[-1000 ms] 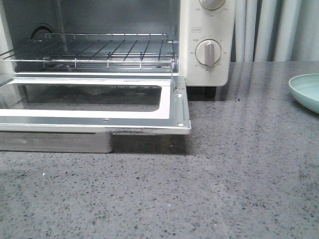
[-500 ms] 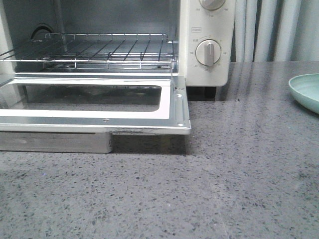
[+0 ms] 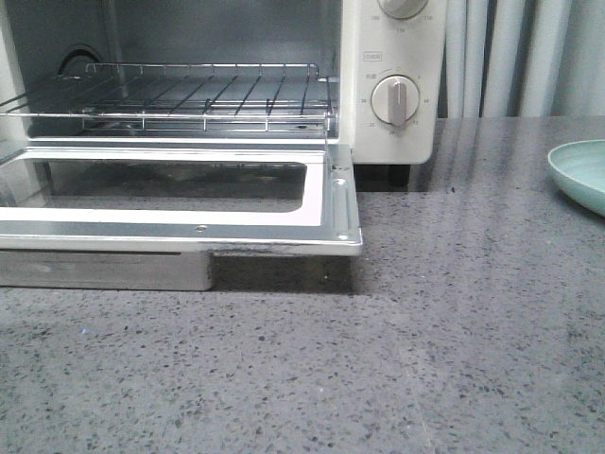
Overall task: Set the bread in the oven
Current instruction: 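Grasp the croissant on the blue plate with the right gripper, then lift the croissant and carry it into the open oven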
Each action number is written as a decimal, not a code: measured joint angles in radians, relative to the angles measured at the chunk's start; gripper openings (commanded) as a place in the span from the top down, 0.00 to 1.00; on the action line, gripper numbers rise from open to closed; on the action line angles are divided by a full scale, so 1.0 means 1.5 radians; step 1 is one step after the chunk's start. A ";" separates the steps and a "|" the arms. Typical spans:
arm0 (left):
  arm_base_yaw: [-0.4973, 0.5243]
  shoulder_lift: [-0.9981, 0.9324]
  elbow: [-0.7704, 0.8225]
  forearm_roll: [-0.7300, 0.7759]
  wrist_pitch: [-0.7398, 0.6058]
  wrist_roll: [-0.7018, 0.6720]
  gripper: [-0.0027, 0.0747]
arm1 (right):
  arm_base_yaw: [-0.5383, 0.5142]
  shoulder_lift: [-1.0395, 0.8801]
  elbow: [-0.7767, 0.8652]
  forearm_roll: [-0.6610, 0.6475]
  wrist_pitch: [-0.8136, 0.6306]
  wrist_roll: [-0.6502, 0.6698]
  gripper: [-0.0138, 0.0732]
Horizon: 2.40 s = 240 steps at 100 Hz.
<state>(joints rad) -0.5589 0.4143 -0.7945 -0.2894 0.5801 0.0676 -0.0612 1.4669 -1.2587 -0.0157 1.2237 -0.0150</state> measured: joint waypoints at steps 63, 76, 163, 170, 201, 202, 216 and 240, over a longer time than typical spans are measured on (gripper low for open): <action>0.000 0.000 0.000 0.004 -0.048 0.000 0.99 | 0.394 -0.217 0.001 0.017 0.019 0.017 0.92; 0.000 0.000 0.000 0.004 -0.048 0.000 0.99 | 0.473 -0.189 0.001 0.017 0.019 0.018 0.92; 0.000 0.000 0.000 0.007 -0.048 0.000 0.99 | 0.664 0.138 -0.317 -0.161 0.019 -0.021 0.92; 0.000 0.000 0.000 0.007 -0.048 0.000 0.99 | 0.664 0.154 -0.331 -0.183 0.019 -0.022 0.92; 0.000 0.000 0.000 0.007 -0.048 0.000 0.99 | 0.664 0.214 -0.357 -0.271 0.017 -0.064 0.92; 0.000 0.000 0.000 0.007 -0.048 0.000 0.99 | 0.664 0.215 -0.357 -0.270 0.017 -0.065 0.92; 0.000 0.000 0.000 0.007 -0.048 0.000 0.99 | 0.664 0.225 -0.357 -0.305 -0.001 -0.083 0.92; 0.000 0.000 0.000 0.007 -0.045 0.000 0.99 | 0.664 0.241 -0.358 -0.370 -0.038 -0.089 0.92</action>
<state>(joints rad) -0.5589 0.4143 -0.7945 -0.2792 0.5120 0.0676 0.9347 1.8283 -1.7953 -0.5714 1.1666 -0.1489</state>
